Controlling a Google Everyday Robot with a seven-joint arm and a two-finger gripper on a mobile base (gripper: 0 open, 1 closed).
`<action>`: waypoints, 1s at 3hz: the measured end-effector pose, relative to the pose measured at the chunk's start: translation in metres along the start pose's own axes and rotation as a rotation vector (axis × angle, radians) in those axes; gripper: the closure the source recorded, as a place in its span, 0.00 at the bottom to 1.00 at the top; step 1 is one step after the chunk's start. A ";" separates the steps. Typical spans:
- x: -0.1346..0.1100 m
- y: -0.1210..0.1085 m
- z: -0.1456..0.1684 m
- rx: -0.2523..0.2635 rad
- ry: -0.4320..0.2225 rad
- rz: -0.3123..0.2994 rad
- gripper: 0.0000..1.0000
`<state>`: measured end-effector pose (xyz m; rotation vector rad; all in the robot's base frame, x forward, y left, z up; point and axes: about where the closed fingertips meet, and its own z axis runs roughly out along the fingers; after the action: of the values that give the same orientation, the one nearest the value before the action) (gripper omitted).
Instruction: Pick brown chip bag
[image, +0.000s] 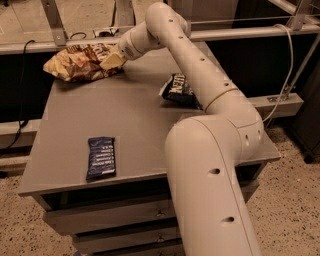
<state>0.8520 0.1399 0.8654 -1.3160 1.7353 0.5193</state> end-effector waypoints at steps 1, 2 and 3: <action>-0.012 -0.007 -0.033 0.050 -0.025 -0.018 0.88; -0.027 -0.015 -0.091 0.139 -0.066 -0.035 1.00; -0.044 -0.019 -0.146 0.224 -0.109 -0.063 1.00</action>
Offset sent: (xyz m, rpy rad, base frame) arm -0.0632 -0.1288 0.1423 0.0817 -0.2537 -0.1952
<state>0.8157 0.0482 0.9831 -1.1581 1.6065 0.3426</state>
